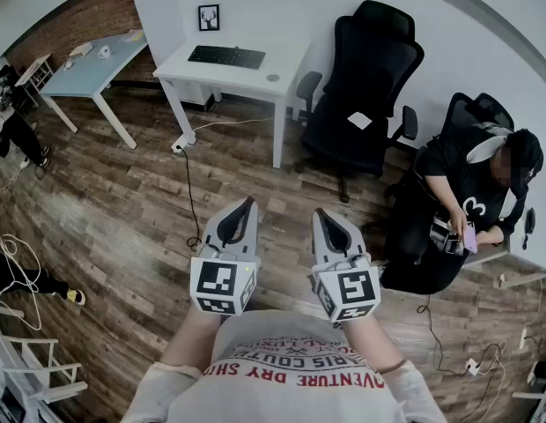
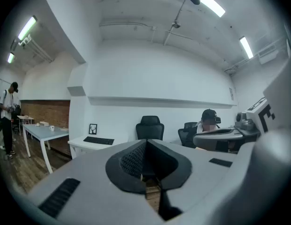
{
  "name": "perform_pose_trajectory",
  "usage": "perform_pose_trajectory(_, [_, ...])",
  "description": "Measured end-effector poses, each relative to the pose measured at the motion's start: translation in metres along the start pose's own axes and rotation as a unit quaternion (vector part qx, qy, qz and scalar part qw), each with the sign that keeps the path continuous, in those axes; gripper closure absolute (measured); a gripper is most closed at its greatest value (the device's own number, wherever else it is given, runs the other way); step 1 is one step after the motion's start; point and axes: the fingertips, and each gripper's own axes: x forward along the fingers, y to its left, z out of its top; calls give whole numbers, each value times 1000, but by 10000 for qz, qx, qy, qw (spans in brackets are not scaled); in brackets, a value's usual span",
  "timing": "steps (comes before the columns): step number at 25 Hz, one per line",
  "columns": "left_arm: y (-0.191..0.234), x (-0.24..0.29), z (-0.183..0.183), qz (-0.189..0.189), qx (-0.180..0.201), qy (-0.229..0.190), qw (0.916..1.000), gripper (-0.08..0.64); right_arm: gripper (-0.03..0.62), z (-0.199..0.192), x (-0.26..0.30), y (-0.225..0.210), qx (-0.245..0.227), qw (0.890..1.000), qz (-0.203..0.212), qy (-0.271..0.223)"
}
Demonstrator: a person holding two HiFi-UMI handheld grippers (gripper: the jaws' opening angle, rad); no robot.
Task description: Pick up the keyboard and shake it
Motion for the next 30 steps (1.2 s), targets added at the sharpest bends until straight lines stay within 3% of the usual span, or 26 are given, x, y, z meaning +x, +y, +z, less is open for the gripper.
perform_pose_trajectory(11, [19,22,-5,-44,-154,144,9998,534,571,-2,27,-5,238,9996,-16,124])
perform_pose_trajectory(17, [52,30,-15,36,-313,221,9993,534,571,-11,55,-1,499,9984,-121,219])
perform_pose_trajectory(23, [115,39,-31,-41,-381,346,9987,534,569,-19,113,33,571,9977,-37,359])
perform_pose_trajectory(30, [234,57,-22,-107,-579,271,9979,534,569,-4,213,79,947,9948,10,374])
